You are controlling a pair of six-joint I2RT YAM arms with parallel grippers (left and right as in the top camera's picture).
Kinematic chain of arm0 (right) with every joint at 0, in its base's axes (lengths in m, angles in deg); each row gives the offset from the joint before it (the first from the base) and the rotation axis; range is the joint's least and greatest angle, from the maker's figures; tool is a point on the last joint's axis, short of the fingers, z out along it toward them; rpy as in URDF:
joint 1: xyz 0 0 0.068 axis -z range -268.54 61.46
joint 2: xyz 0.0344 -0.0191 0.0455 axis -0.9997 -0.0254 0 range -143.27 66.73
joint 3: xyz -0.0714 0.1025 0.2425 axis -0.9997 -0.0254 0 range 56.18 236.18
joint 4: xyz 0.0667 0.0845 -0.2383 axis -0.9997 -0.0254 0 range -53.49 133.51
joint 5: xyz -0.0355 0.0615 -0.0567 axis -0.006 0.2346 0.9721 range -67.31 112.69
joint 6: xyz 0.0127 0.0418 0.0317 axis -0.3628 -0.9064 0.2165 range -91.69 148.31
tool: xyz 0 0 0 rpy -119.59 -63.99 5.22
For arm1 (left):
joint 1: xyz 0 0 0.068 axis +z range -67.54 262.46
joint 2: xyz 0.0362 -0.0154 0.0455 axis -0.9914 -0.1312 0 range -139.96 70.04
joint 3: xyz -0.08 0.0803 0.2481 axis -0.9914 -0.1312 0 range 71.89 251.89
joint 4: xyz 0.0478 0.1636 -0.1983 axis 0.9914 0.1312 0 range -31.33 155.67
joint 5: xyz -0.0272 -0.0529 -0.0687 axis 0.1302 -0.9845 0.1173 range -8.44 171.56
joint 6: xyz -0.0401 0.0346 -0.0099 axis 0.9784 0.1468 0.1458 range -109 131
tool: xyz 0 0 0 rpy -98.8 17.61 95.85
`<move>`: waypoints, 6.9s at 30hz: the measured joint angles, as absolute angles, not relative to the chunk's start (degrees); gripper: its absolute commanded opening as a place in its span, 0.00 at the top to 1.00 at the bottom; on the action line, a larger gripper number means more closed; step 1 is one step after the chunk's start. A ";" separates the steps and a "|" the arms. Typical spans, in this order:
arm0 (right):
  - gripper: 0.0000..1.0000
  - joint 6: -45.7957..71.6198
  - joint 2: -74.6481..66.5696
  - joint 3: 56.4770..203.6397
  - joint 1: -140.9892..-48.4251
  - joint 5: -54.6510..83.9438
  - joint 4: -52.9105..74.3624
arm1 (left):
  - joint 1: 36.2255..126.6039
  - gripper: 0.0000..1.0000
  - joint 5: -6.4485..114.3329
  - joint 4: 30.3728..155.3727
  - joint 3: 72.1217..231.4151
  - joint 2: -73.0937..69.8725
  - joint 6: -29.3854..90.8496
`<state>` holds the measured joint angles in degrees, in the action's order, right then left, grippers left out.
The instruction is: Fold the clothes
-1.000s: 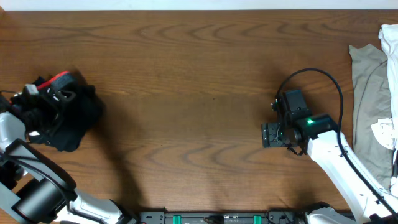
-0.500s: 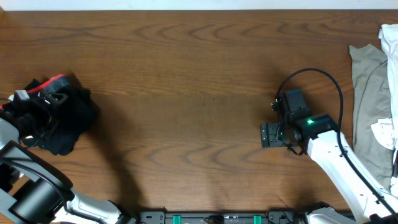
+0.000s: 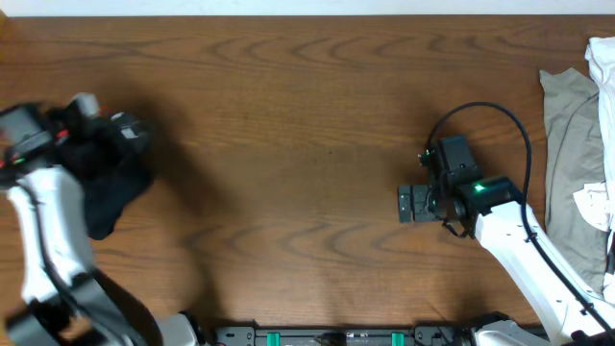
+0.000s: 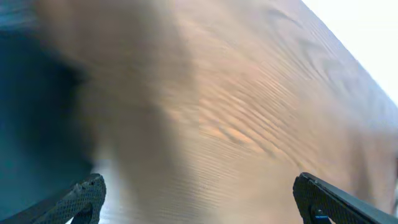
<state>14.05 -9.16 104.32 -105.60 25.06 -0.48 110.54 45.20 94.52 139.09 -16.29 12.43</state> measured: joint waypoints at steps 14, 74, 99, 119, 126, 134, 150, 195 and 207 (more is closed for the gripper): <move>0.01 14.05 -9.16 104.85 -103.29 21.91 16.27 | 77.71 0.02 61.18 101.76 139.11 -10.98 9.00; 0.01 0.21 41.30 89.77 -96.10 26.39 -11.27 | 77.03 0.02 68.46 100.38 114.55 36.02 9.94; 0.01 13.09 66.02 62.07 -94.37 29.69 34.45 | 77.03 0.02 68.48 100.38 114.39 36.02 9.94; 0.01 19.67 66.11 56.59 -93.87 28.49 40.09 | 77.03 0.02 68.48 100.38 114.33 36.02 9.94; 0.01 19.84 66.11 56.59 -93.87 28.49 40.07 | 77.03 0.02 68.48 100.38 114.33 36.02 9.94; 0.01 19.84 66.11 56.59 -93.87 28.49 40.09 | 77.03 0.02 68.48 100.38 114.35 36.02 9.94; 0.01 19.84 66.11 56.59 -93.87 28.47 40.07 | 72.49 0.02 71.41 102.22 113.72 39.99 9.21; 0.01 19.86 66.11 56.59 -93.87 27.84 39.98 | 72.49 0.02 81.98 60.30 73.13 69.41 9.28; 0.01 19.86 66.11 56.59 -93.87 27.84 39.98 | 72.49 0.02 81.98 60.32 73.13 69.41 9.28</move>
<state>19.86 66.11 56.59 -93.87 27.84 39.98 72.49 81.98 60.32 73.13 69.41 9.28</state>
